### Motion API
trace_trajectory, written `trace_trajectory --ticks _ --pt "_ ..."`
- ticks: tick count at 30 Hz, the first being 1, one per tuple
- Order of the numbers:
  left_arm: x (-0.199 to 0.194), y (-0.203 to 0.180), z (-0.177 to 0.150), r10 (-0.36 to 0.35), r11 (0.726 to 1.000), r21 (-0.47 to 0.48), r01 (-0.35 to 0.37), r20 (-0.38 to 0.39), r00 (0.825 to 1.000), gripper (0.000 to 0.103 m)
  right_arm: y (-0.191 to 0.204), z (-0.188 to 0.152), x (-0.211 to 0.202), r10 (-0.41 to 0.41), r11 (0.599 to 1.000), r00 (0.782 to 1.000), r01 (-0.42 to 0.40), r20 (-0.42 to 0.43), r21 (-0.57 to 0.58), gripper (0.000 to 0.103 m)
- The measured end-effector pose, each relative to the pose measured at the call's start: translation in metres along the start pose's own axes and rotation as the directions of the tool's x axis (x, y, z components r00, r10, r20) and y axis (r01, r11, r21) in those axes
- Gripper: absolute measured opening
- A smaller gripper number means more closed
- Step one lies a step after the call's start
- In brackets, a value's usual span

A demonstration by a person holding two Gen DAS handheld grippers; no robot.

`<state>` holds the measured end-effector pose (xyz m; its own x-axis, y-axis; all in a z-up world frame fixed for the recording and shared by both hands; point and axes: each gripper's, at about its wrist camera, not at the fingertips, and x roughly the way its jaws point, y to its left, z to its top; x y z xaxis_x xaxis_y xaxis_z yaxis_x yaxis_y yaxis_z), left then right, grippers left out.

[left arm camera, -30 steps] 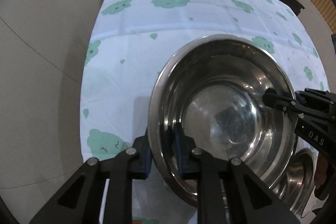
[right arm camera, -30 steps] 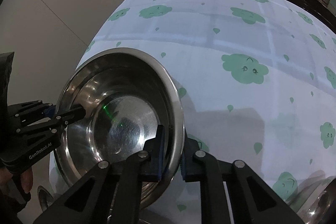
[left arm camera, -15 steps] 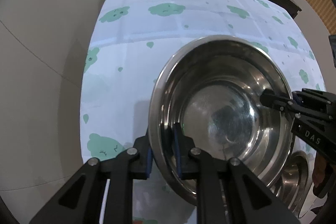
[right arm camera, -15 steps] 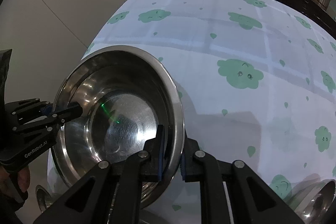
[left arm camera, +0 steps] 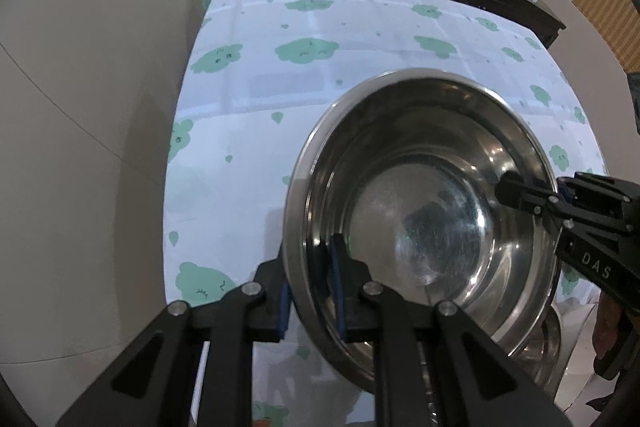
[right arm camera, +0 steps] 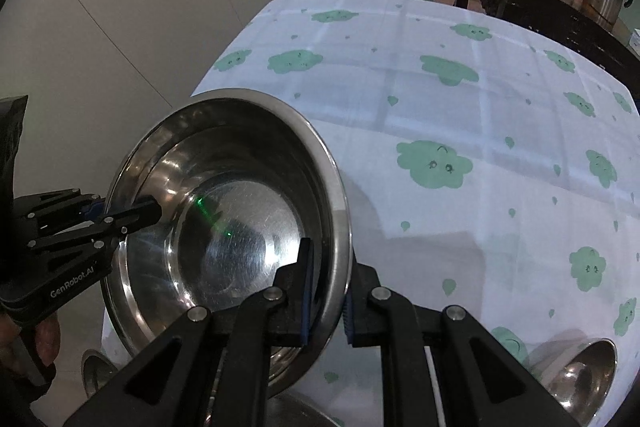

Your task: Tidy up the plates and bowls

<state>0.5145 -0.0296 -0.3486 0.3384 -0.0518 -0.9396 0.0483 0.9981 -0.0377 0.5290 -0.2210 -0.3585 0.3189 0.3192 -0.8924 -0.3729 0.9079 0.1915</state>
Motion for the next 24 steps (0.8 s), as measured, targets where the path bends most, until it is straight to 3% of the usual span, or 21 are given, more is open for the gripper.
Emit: trace_trajectory --ticks 24 --pt "-0.027 -0.007 -0.011 -0.007 1.000 -0.006 0.008 0.031 0.999 0.014 0.006 -0.010 -0.031 -0.005 1.000 1.000 0.005 0.028 -0.001 0.013"
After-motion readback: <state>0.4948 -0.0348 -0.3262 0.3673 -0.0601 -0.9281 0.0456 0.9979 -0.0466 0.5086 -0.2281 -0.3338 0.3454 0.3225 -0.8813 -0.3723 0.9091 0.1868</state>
